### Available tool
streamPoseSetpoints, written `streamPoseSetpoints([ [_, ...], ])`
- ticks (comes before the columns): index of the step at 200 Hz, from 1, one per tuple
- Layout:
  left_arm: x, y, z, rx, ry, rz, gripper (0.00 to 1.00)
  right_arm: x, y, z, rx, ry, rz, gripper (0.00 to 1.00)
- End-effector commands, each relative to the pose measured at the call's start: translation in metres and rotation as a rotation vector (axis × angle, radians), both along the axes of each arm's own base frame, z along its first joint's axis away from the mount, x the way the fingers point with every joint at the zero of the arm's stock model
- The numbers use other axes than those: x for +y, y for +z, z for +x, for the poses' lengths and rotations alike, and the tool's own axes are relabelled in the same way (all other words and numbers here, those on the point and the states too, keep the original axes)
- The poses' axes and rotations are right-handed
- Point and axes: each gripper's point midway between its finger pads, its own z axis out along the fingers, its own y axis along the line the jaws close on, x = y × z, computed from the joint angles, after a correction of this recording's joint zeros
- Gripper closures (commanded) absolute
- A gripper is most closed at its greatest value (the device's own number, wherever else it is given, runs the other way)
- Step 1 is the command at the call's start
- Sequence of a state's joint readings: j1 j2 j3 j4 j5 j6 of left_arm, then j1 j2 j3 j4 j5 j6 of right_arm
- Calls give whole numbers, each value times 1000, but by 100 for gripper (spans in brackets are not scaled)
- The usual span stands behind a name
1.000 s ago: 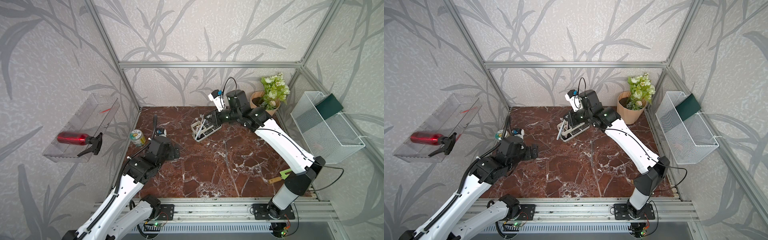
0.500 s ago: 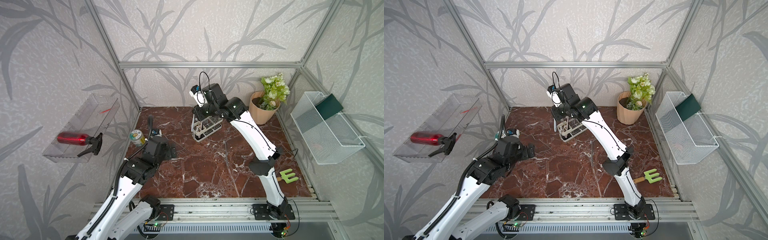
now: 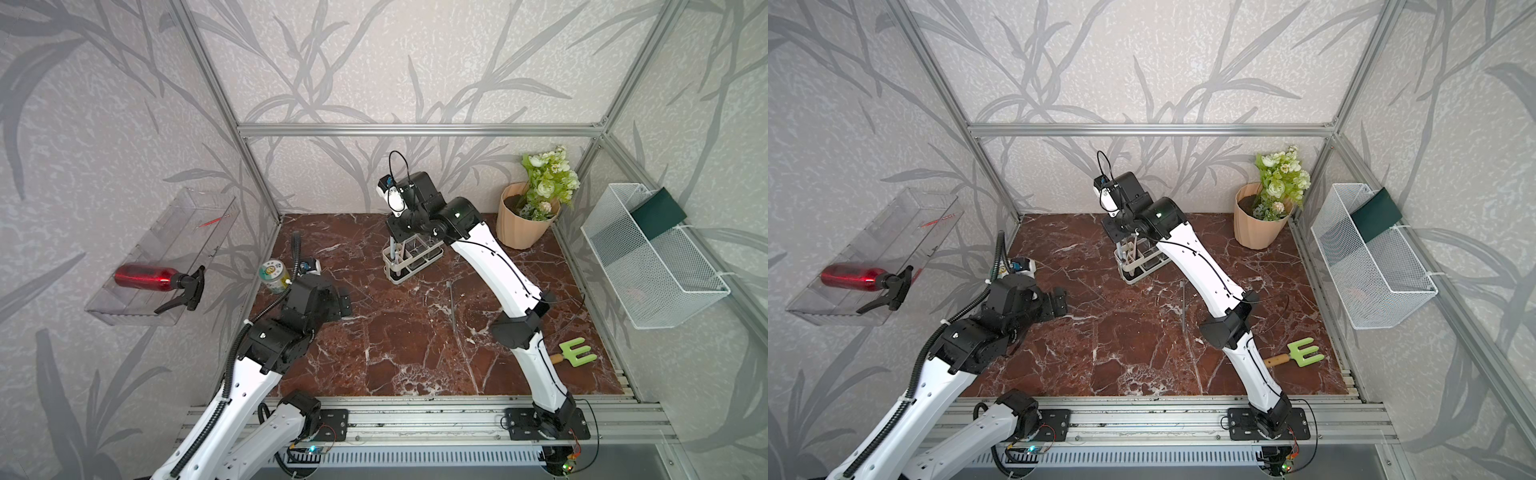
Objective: Place the toothbrush into the toothbrush holder
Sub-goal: Place the toothbrush in the toothbrush holder.
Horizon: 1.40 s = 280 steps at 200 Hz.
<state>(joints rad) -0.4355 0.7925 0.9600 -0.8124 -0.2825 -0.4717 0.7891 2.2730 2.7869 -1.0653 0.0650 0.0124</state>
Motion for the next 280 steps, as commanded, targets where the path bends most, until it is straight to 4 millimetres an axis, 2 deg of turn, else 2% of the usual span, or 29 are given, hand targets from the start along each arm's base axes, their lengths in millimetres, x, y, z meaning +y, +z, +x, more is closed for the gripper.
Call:
streamPoseSetpoints([
  [1,4,-3,-5,9,12,-1,1,8,6,12,-62,-10,16,100],
  [32,3,-3,-5,8,6,-6,1,13,3,20,-86,-16,18,100],
  [70,3,-3,-5,9,3,-7,1,18,-23,29,-69,-21,-27,100],
  [152,3,-4,-3,15,2,-24,1,22,-60,43,-59,-40,-98,100],
  [202,2,-8,-1,30,0,-29,1,26,-98,44,17,-47,-127,100],
  [280,3,-10,0,41,2,-26,1,18,-129,52,100,-94,-115,100],
])
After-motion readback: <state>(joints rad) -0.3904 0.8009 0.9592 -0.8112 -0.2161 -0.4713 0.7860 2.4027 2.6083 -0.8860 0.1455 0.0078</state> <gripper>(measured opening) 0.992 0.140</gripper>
